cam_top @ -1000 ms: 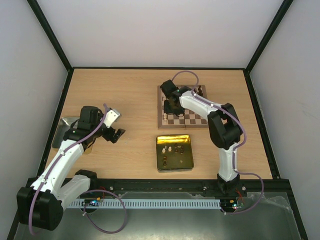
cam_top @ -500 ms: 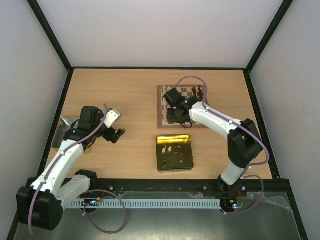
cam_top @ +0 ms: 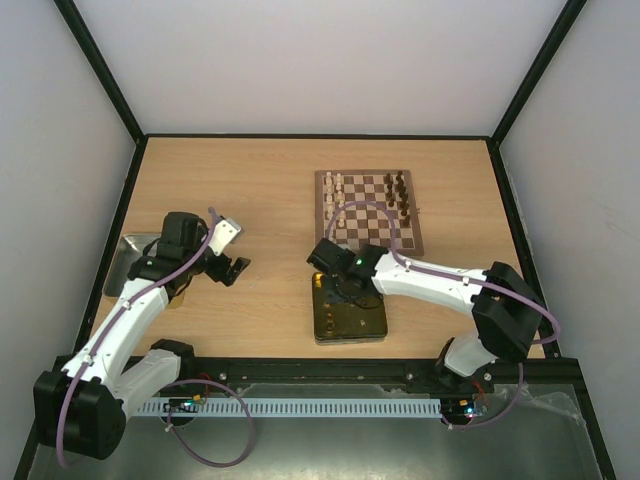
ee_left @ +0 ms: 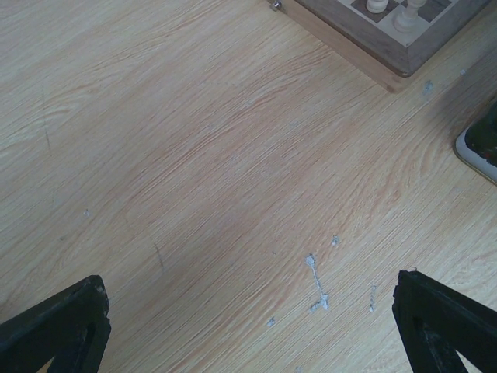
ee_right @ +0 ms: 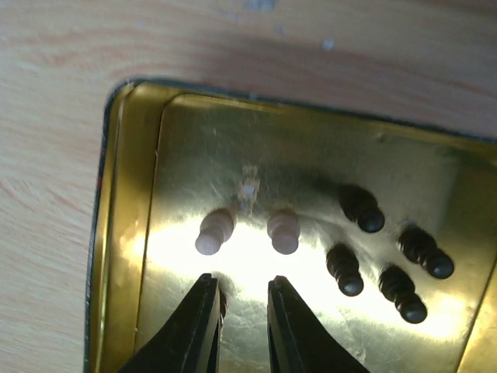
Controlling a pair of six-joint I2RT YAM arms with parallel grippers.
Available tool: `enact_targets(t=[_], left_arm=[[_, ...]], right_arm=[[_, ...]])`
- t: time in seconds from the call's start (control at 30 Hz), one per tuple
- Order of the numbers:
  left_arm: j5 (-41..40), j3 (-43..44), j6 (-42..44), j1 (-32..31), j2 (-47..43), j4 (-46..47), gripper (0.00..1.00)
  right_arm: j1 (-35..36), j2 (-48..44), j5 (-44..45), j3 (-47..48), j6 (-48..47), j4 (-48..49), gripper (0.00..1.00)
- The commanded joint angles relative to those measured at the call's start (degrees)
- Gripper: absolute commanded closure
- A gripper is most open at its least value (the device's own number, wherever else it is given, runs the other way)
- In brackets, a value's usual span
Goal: Set up the chess pieces on the board
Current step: Pick up the chess piece from the storage box.
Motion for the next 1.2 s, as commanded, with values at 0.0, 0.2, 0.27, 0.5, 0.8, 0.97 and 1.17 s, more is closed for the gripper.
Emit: enact_targets(t=[0.0, 0.2, 0.27, 0.5, 0.8, 0.97, 1.17], left_arm=[[-0.6, -1.1, -0.6, -0.3, 0.3, 0.4, 0.01], [-0.8, -1.2, -0.5, -0.3, 0.2, 0.4, 0.01], [-0.8, -1.2, -0.5, -0.3, 0.3, 0.4, 0.01], [-0.7, -1.3, -0.5, -0.3, 0.1, 0.3, 0.01], [-0.5, -1.3, -0.4, -0.6, 0.4, 0.4, 0.01], [-0.5, -1.4, -0.4, -0.8, 0.5, 0.4, 0.01], [-0.5, -1.4, -0.4, -1.2, 0.8, 0.6, 0.01]], right_arm=[[2.0, 0.1, 0.3, -2.5, 2.6, 2.8, 0.82], [2.6, 1.1, -0.3, -1.8, 2.4, 3.9, 0.81], [2.6, 1.5, -0.4, -1.4, 2.2, 4.0, 0.81], [3.0, 4.0, -1.1, -1.6, 1.7, 5.3, 0.81], [3.2, 7.2, -1.7, -0.9, 1.4, 7.4, 0.81], [3.2, 8.2, -1.8, -1.0, 1.1, 7.5, 0.81], [3.2, 8.4, -0.7, -1.3, 1.0, 7.5, 0.84]])
